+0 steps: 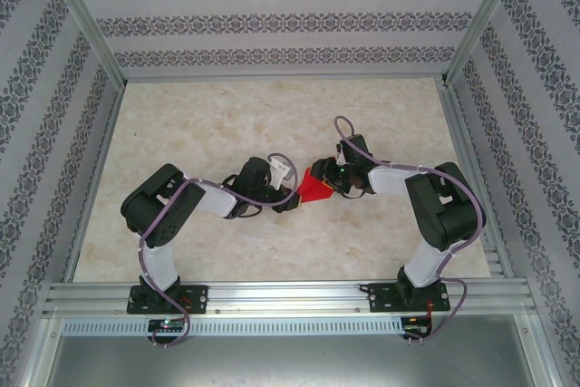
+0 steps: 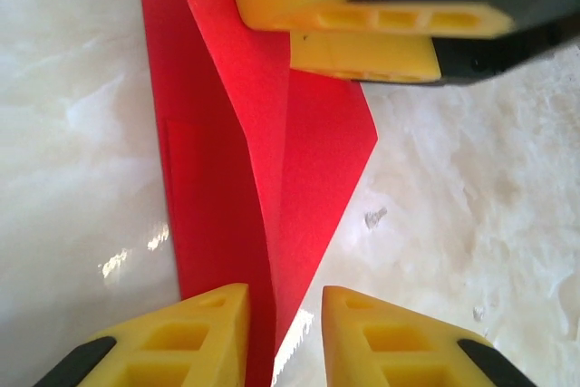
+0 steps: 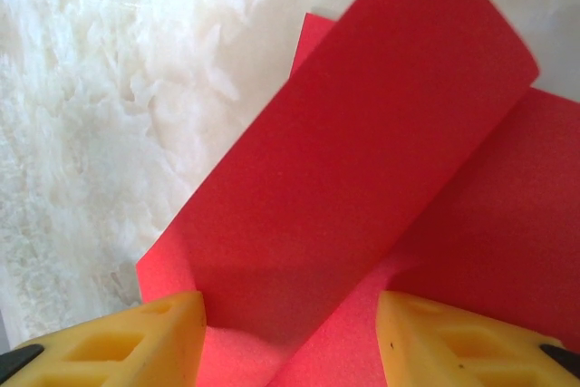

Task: Fold a paper plane with a square sheet of paper (pick it up from the middle)
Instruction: Fourth fold the wing at the center of the table.

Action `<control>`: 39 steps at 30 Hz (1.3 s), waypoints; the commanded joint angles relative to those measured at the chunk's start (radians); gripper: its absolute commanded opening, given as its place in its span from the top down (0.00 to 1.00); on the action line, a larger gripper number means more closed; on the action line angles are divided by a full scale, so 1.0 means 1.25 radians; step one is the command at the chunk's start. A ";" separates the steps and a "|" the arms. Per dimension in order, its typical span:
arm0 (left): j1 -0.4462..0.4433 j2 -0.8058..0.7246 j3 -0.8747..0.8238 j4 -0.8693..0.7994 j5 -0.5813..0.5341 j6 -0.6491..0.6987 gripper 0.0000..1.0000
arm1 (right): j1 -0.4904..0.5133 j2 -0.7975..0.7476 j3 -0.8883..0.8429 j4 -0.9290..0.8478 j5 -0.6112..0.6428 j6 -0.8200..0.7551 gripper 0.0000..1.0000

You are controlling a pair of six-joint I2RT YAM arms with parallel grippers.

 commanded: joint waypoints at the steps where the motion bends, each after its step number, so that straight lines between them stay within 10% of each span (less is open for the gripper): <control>1: 0.001 -0.029 -0.040 0.131 -0.023 0.079 0.73 | -0.012 0.013 -0.001 0.005 0.000 0.004 0.47; 39: -0.019 0.035 0.036 0.034 -0.025 0.275 0.78 | -0.025 0.034 0.004 0.005 -0.022 0.012 0.47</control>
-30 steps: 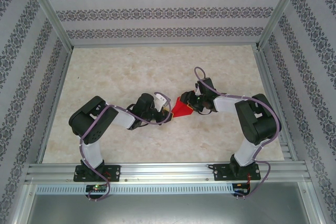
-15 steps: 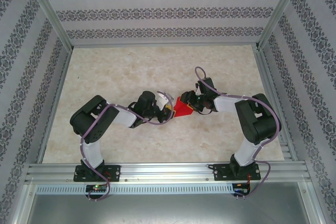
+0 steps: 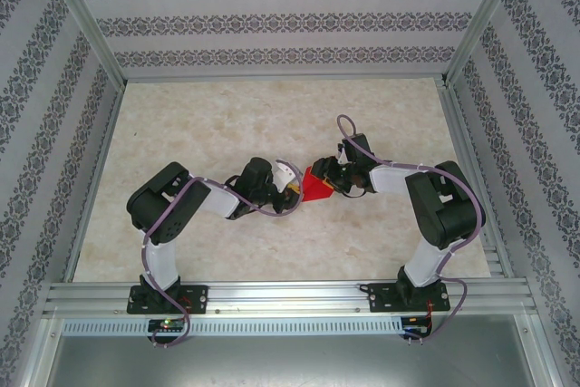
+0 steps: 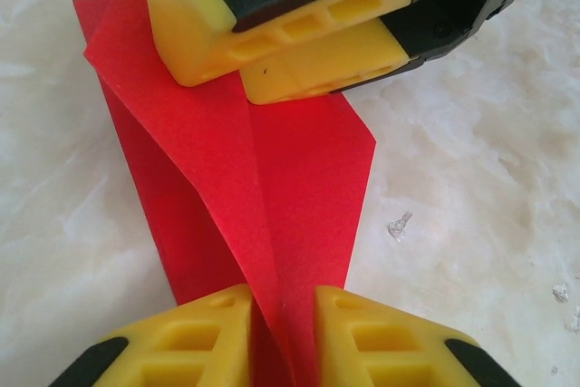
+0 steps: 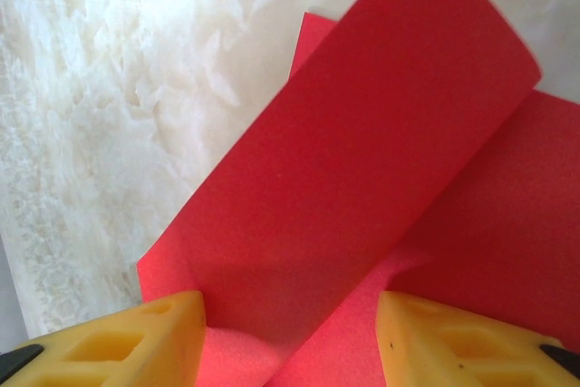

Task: Fold a paper plane with a square sheet of paper (pick it up from the middle)
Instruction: Fourth fold the wing at the center of the table.

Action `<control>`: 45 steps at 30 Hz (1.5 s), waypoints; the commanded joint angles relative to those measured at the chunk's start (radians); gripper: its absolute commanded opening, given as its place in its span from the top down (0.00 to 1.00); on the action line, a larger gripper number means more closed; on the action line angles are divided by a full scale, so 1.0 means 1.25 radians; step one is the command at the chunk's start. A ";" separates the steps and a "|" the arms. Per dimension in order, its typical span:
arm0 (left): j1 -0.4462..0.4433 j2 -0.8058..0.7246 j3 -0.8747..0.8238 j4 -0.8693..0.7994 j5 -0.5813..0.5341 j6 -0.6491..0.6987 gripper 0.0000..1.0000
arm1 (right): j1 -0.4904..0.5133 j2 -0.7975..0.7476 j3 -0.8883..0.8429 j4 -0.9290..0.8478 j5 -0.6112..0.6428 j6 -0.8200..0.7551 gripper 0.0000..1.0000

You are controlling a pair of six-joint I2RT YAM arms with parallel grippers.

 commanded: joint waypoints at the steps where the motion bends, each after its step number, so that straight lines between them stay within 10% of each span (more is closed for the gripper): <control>1: -0.012 -0.006 0.013 -0.017 0.000 0.021 0.80 | -0.011 0.022 0.002 -0.005 0.009 0.005 0.47; 14: -0.011 -0.014 0.054 -0.131 0.080 -0.079 0.99 | -0.017 -0.043 -0.001 -0.072 0.028 -0.043 0.47; 45: 0.005 -0.007 0.104 -0.237 0.070 -0.355 1.00 | 0.039 -0.120 -0.053 -0.047 0.052 -0.096 0.52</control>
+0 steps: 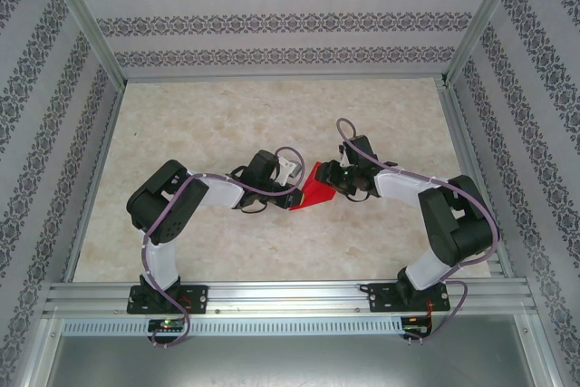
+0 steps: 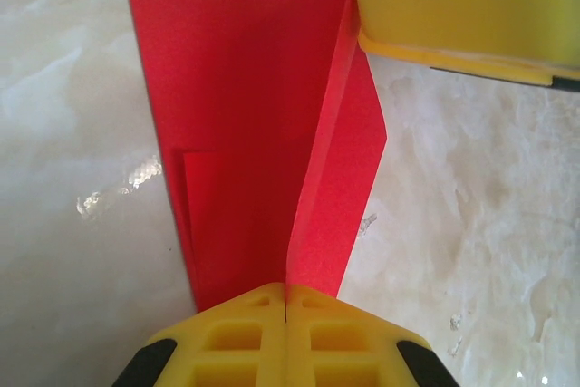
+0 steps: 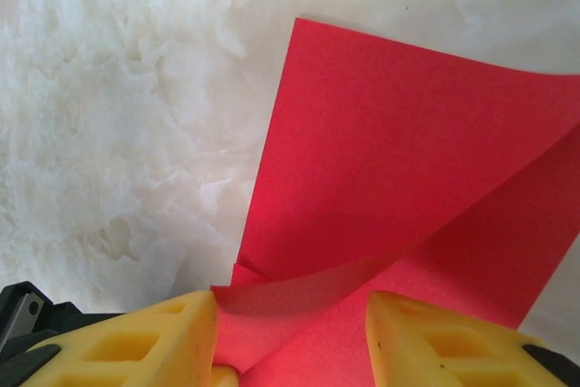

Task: Fold a paper plane with a square sheet of paper (pick it up from the middle)
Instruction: Fourth fold the wing at the center of the table.

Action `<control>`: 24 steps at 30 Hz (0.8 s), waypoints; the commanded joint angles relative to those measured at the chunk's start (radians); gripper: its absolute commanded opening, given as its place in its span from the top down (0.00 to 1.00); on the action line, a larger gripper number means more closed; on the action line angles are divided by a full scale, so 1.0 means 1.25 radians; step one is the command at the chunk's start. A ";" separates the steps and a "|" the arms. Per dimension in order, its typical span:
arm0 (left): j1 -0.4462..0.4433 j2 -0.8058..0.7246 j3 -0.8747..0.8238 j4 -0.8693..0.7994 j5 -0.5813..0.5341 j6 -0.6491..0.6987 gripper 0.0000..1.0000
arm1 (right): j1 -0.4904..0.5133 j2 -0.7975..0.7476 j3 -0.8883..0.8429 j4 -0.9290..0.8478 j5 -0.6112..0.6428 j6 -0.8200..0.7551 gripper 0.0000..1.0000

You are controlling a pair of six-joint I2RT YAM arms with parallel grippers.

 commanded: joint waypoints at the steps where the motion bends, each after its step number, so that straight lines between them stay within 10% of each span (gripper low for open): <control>1: 0.005 -0.007 -0.002 0.013 0.005 -0.051 1.00 | 0.013 -0.015 -0.032 0.062 -0.015 -0.017 0.51; 24: 0.020 -0.005 -0.009 0.010 0.005 -0.083 0.96 | 0.020 0.092 0.031 0.018 -0.001 -0.007 0.58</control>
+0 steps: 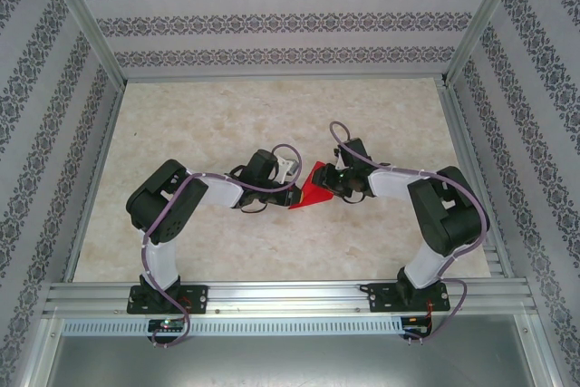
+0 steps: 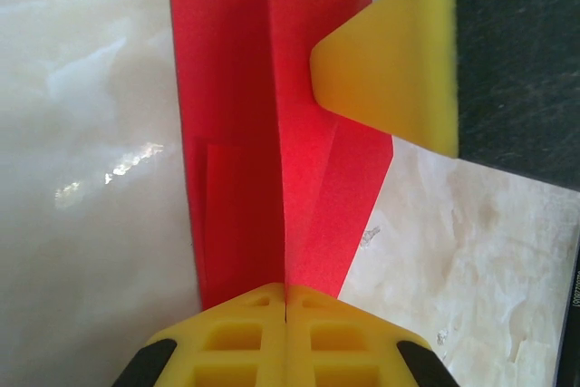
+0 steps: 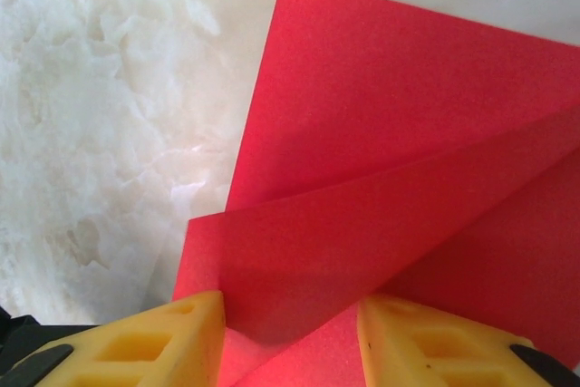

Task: Fold a paper plane with a square sheet of paper (pick it up from the middle)
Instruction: Fourth fold the wing at the center of the table.

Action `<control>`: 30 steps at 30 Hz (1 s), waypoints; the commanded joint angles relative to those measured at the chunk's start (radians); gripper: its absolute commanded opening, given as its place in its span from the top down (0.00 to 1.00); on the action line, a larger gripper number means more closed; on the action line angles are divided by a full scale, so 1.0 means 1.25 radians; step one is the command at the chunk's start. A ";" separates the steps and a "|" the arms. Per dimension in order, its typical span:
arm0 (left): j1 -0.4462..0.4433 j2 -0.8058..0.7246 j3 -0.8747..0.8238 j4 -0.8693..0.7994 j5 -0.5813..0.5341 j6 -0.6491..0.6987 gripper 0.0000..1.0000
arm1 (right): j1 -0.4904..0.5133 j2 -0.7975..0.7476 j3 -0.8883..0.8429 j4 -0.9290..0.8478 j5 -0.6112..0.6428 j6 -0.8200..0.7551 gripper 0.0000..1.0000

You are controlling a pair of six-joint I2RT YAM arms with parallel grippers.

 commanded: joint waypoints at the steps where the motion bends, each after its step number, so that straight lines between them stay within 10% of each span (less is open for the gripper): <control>1: 0.009 -0.007 -0.006 0.001 -0.001 -0.009 0.95 | 0.010 0.021 0.016 -0.016 0.010 -0.002 0.58; 17: 0.035 -0.098 0.011 -0.115 -0.081 -0.040 0.69 | 0.025 0.060 0.063 -0.159 0.101 -0.017 0.56; 30: 0.034 -0.049 0.001 0.067 0.091 -0.161 0.83 | 0.036 0.115 0.112 -0.259 0.146 0.003 0.52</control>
